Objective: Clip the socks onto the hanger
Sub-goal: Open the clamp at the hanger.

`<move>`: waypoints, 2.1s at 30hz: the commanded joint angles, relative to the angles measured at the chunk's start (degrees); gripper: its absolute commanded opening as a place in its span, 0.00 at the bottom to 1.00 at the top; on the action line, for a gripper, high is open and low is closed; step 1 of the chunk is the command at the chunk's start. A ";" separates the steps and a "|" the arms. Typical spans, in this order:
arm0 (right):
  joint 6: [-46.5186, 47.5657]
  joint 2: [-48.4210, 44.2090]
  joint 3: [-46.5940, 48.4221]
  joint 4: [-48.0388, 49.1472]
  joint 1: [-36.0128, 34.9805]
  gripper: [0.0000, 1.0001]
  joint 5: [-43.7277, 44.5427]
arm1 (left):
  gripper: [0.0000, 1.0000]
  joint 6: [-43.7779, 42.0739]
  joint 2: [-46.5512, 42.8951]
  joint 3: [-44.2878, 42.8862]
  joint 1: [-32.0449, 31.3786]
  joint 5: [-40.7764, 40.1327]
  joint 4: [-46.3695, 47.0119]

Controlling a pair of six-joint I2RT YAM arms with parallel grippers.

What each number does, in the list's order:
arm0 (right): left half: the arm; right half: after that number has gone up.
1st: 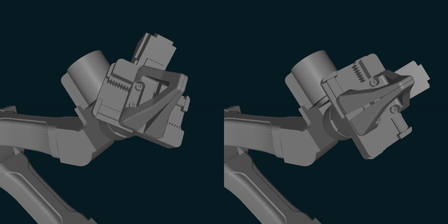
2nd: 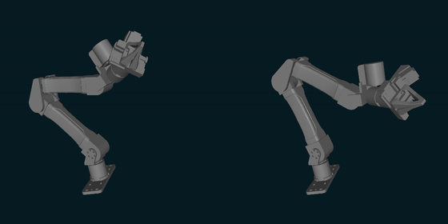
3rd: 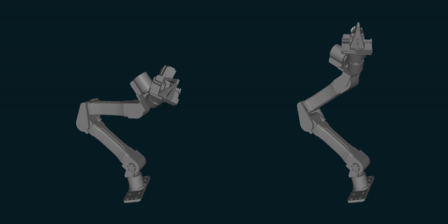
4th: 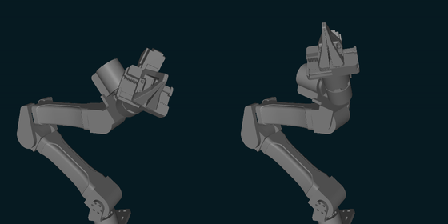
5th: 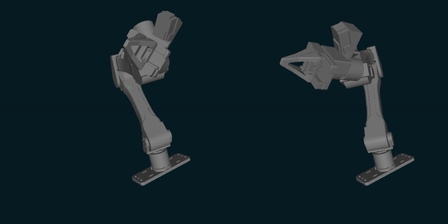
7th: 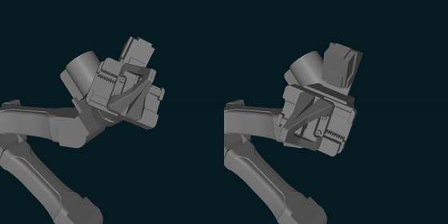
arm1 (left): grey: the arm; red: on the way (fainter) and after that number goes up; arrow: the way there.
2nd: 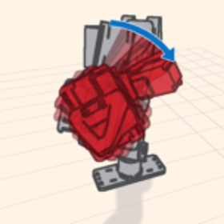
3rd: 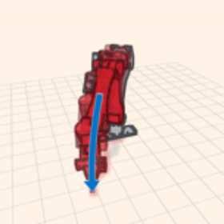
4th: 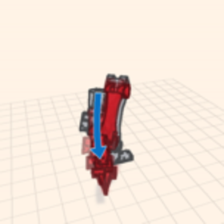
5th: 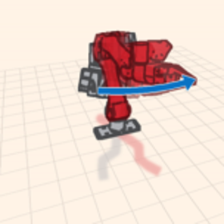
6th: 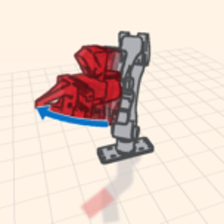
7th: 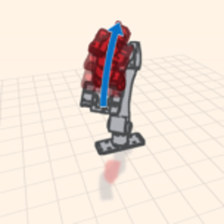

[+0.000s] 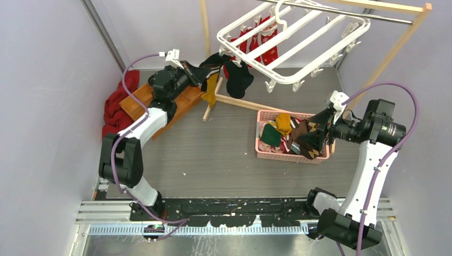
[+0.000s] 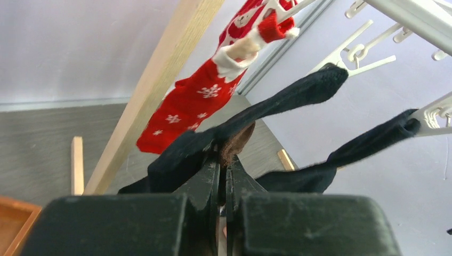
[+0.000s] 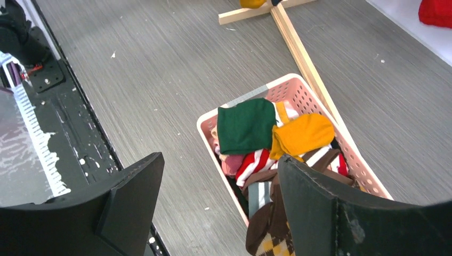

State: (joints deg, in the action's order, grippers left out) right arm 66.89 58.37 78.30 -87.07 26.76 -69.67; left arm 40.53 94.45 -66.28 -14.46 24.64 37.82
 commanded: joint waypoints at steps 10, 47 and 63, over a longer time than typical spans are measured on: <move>-42.98 -7.99 -10.15 55.34 -12.99 0.82 13.25 | 0.00 -4.46 -26.24 13.28 0.22 7.13 -9.52; -53.66 -12.58 -19.76 56.92 -12.74 0.82 40.14 | 0.00 -28.76 -1.21 -12.59 -41.96 -16.99 -6.95; -53.63 -11.32 -17.48 58.10 -10.38 0.82 44.35 | 0.00 -31.57 -0.84 -11.28 -38.93 -38.52 -6.24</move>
State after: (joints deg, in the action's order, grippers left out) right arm 13.61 46.92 57.49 -30.96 15.90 -25.52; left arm 9.63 99.35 -79.96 -55.70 -8.05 26.94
